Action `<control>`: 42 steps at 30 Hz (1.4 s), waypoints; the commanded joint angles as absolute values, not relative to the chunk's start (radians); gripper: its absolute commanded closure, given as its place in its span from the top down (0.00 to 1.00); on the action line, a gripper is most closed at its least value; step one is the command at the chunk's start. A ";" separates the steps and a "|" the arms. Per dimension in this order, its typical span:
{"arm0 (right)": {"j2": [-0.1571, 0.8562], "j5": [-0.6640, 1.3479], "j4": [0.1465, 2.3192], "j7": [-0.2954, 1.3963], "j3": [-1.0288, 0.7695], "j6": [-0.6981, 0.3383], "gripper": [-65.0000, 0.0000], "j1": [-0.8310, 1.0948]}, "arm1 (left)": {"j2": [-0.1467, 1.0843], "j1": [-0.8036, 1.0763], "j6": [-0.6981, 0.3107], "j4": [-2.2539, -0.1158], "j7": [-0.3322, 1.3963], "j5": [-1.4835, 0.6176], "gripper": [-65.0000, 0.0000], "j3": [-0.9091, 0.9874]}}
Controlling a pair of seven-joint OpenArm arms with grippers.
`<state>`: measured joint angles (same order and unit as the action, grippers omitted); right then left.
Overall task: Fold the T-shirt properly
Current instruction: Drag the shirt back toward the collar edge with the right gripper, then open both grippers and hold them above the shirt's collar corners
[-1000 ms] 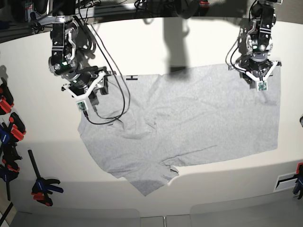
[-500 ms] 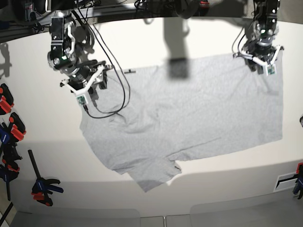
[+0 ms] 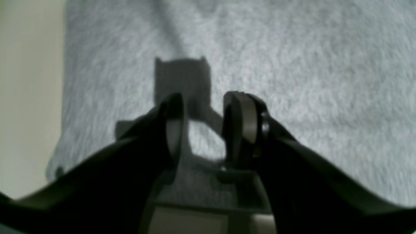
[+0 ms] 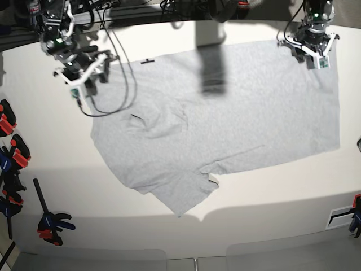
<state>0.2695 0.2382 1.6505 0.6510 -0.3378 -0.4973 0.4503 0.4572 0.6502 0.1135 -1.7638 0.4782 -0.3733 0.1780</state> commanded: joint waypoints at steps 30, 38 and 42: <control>0.280 0.221 1.831 0.745 -0.381 -0.542 0.45 0.775 | 0.466 0.701 0.111 -1.813 0.529 -0.369 0.34 0.181; 0.280 0.213 1.839 0.755 -0.381 -0.539 0.45 0.777 | 0.467 0.705 0.111 -1.813 0.583 -0.368 0.34 0.181; 0.281 0.213 1.839 0.756 -0.381 -0.539 0.45 0.776 | 0.466 0.737 0.098 -1.826 0.582 -0.368 0.34 0.182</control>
<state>0.2771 0.2352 1.8404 0.6971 -0.3817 -0.5385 0.7612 0.4576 0.7235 0.1028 -1.8164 0.5625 -0.3702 0.1761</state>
